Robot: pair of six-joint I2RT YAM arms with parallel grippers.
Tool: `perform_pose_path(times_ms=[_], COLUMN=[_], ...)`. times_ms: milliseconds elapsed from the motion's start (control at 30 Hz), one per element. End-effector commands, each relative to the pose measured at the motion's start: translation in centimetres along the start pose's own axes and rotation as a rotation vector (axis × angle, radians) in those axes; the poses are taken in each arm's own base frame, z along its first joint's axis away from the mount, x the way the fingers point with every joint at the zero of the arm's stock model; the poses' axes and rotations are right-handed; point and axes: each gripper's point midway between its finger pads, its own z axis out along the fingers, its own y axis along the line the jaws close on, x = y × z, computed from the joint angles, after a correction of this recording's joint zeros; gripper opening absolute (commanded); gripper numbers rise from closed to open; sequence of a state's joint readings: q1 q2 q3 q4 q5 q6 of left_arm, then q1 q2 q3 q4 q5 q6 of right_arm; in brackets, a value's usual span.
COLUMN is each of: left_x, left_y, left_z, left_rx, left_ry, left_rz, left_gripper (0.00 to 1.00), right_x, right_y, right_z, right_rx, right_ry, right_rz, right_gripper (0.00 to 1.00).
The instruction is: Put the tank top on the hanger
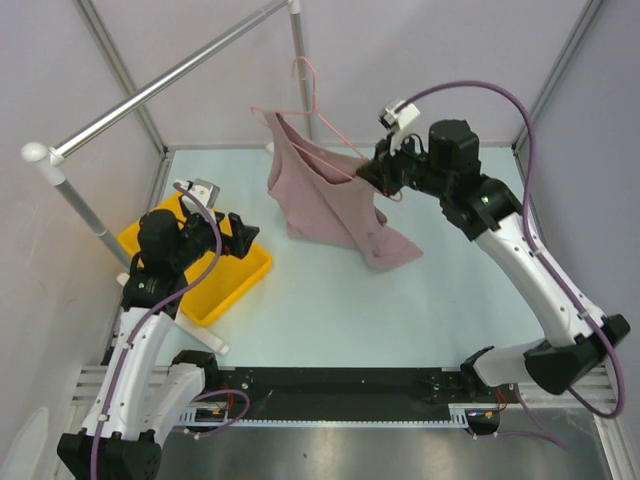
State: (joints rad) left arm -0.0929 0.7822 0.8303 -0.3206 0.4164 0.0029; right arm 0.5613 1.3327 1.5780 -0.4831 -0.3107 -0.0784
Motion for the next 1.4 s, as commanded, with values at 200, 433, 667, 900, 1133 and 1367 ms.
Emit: perform_pose_path(times_ms=[200, 433, 667, 900, 1133, 1367], left_x=[-1.0, -0.9, -0.7, -0.7, -0.6, -0.6], left_y=[0.1, 0.0, -0.1, 0.0, 0.0, 0.1], left_z=[-0.3, -0.2, -0.2, -0.2, -0.1, -0.1], left_rx=[-0.014, -0.005, -0.001, -0.003, -0.003, -0.006], left_ry=[-0.054, -0.055, -0.048, -0.051, -0.048, -0.048], left_rz=[-0.010, -0.003, -0.005, 0.001, 0.002, 0.003], left_gripper=[0.99, 0.99, 0.99, 0.99, 0.99, 0.99], right_x=[-13.6, -15.5, -14.7, -13.2, -11.0, -9.2], right_y=[-0.5, -2.3, -4.5, -6.2, -7.8, -7.6], right_z=[6.8, 11.6, 14.0, 15.5, 16.5, 16.9], right_rx=[-0.073, -0.114, -0.150, -0.164, -0.144, -0.146], right_ry=[-0.333, -0.371, -0.386, -0.357, -0.295, -0.236], right_rz=[-0.046, 0.004, 0.075, 0.113, 0.131, 0.115], right_gripper=[0.00, 0.00, 0.00, 0.00, 0.00, 0.00])
